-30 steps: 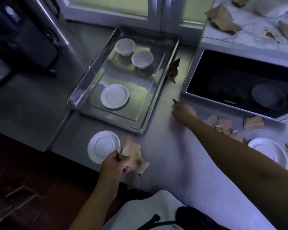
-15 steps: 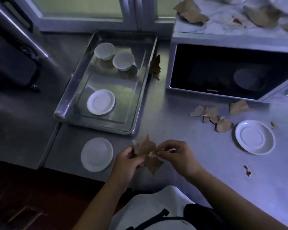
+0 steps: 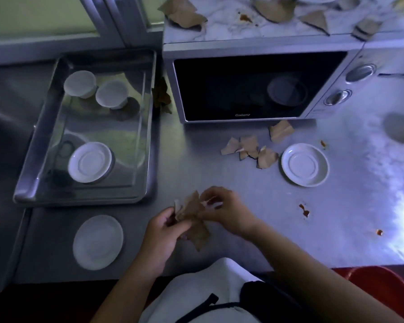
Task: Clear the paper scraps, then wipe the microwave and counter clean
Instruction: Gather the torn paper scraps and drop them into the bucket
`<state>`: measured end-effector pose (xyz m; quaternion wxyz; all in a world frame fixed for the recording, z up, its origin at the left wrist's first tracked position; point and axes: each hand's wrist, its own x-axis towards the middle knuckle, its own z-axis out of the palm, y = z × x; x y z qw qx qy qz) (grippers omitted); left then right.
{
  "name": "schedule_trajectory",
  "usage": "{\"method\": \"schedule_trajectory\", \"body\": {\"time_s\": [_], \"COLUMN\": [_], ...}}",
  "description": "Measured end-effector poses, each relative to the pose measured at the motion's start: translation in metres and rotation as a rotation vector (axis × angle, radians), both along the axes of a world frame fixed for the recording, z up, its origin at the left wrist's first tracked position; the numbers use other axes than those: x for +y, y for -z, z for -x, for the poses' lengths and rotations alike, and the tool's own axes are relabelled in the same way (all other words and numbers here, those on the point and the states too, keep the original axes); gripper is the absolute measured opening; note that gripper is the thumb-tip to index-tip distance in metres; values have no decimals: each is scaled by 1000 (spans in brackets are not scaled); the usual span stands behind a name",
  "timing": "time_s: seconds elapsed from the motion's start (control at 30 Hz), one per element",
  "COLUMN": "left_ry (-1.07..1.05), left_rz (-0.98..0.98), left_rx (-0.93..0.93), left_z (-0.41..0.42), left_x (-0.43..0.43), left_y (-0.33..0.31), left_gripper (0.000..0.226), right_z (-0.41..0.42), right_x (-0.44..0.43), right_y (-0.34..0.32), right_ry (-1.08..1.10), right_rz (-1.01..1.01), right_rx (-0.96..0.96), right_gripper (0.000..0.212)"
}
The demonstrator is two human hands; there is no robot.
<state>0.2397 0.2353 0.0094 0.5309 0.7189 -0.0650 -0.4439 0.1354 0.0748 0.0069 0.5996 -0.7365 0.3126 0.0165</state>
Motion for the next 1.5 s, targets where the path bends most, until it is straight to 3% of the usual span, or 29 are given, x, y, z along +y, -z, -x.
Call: {"method": "schedule_trajectory", "body": {"time_s": [0.1,0.17,0.23,0.33,0.5,0.7,0.9,0.97,1.13,1.3,1.43,1.5], "left_ry": [-38,-76,-117,-132,-173,-225,-276,-297,-338,-349,-364,-382], "left_rz": [-8,-16,-26,-12,20,35,19,17,-4,-29,-25,-24], "left_rx": [-9,6,44,90,93,105,122,121,110,98,75,66], "left_z": [-3,-5,-5,-5,-11,-11,-11,-12,-9,-4,0,1], "left_x": [3,6,7,11,20,26,26,28,33,39,41,43], "left_y": [3,7,10,14,16,17,13,11,6,0,-4,-5], "left_gripper": [26,29,29,29,31,23,23,24,22,24,20,20], "right_z": [5,7,9,12,14,6,14,15,4,-16,-27,-31], "right_x": [-64,-114,-151,-182,-187,-182,-167,-164,-175,-203,-211,-207], "right_y": [-5,3,17,39,56,50,41,35,10,7,26,38], "right_ry": [180,258,196,20,-48,-137,-139,-167,-267,-42,81,110], "right_rz": [166,452,722,863,819,770,715,727,517,388,387,405], "right_rx": [30,242,530,725,708,792,677,625,382,317,472,454], "right_gripper": [32,37,43,44,29,28,29,21,8,7,23,36]}}
